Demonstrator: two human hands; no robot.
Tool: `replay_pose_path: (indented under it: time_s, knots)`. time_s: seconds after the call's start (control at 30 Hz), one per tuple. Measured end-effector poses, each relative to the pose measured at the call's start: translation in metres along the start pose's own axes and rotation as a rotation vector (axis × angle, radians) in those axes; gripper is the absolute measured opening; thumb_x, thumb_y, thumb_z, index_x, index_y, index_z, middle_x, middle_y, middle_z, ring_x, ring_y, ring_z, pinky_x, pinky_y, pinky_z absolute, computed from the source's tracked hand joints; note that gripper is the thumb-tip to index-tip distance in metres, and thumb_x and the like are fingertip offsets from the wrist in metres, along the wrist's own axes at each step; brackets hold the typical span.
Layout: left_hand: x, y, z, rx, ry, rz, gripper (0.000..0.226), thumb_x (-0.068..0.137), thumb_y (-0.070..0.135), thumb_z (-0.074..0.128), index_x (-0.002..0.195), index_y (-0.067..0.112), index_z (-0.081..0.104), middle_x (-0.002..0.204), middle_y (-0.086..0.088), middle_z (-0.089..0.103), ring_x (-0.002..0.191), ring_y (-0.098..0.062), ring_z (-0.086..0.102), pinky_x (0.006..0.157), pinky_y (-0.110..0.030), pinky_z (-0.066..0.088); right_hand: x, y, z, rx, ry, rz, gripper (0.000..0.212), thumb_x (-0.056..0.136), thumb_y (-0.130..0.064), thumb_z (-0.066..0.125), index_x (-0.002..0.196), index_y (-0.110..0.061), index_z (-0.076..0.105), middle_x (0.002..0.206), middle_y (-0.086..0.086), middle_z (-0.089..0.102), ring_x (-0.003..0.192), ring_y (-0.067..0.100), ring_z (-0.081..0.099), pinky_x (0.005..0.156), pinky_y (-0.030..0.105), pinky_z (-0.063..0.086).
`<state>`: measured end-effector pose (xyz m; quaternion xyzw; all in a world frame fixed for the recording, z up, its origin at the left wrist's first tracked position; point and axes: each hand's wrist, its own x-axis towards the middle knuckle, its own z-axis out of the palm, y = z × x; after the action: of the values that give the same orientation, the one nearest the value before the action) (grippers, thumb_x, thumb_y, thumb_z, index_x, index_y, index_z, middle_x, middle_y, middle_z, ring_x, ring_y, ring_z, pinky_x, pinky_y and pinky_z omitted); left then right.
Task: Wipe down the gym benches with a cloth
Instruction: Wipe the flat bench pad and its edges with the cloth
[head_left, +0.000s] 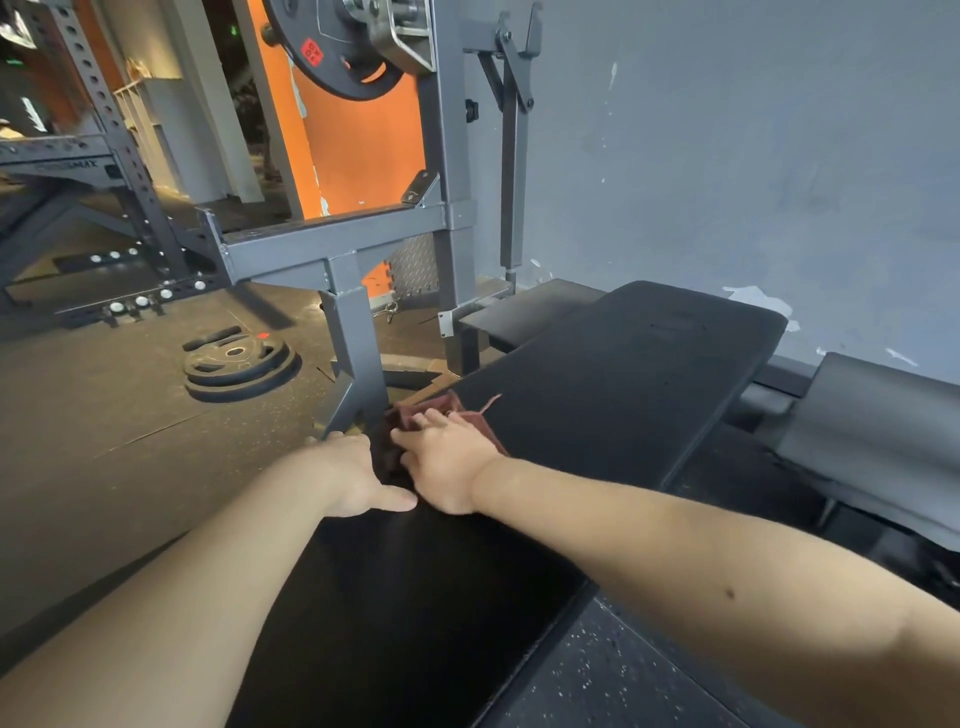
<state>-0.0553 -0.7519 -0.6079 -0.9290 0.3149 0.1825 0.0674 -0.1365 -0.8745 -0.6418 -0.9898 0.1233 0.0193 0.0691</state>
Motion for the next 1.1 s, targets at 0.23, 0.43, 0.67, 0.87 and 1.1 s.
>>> replay_pose_path:
  time_s: [0.23, 0.43, 0.67, 0.87, 1.1]
  knots:
    - [-0.018, -0.019, 0.007, -0.001, 0.066, -0.033, 0.099, 0.083, 0.080, 0.055, 0.160, 0.022, 0.030, 0.169, -0.006, 0.015, 0.155, -0.037, 0.007, 0.122, -0.055, 0.021, 0.002, 0.028, -0.007, -0.106, 0.015, 0.089, 0.052, 0.106, -0.038, 0.030, 0.158, -0.037, 0.029, 0.167, -0.004, 0.024, 0.156, 0.032, -0.003, 0.122, 0.059, -0.006]
    - [-0.025, -0.023, 0.020, -0.025, 0.071, -0.076, 0.093, 0.085, 0.079, 0.053, 0.156, 0.020, 0.038, 0.167, -0.009, 0.024, 0.153, -0.039, 0.019, 0.122, -0.055, 0.028, 0.011, 0.000, -0.011, 0.049, 0.007, 0.188, 0.057, 0.103, -0.026, 0.044, 0.158, -0.017, 0.033, 0.165, 0.012, 0.026, 0.154, 0.032, 0.018, 0.125, 0.049, 0.016]
    - [-0.025, -0.024, 0.020, -0.015, 0.086, -0.085, 0.097, 0.083, 0.083, 0.051, 0.158, 0.024, 0.035, 0.169, -0.008, 0.017, 0.154, -0.040, 0.013, 0.121, -0.055, 0.027, -0.024, -0.016, -0.004, 0.156, 0.012, 0.027, 0.051, 0.107, -0.045, 0.040, 0.154, -0.028, 0.041, 0.165, 0.006, 0.029, 0.153, 0.026, 0.023, 0.124, 0.042, 0.018]
    - [-0.033, -0.023, 0.019, -0.028, 0.093, -0.084, 0.092, 0.086, 0.079, 0.051, 0.158, 0.024, 0.033, 0.168, -0.008, 0.021, 0.154, -0.040, 0.013, 0.119, -0.058, 0.027, -0.008, 0.034, -0.018, 0.120, 0.072, 0.285, 0.035, 0.106, -0.029, 0.044, 0.136, -0.024, 0.062, 0.141, 0.006, 0.058, 0.135, 0.031, 0.049, 0.113, 0.048, 0.041]
    - [-0.033, -0.021, 0.021, -0.034, 0.104, -0.098, 0.094, 0.086, 0.080, 0.051, 0.159, 0.023, 0.034, 0.166, -0.009, 0.024, 0.153, -0.039, 0.016, 0.120, -0.054, 0.029, -0.062, -0.020, -0.005, 0.033, 0.010, 0.093, 0.042, 0.109, -0.030, 0.038, 0.149, -0.025, 0.050, 0.157, 0.003, 0.041, 0.148, 0.029, 0.032, 0.121, 0.043, 0.030]
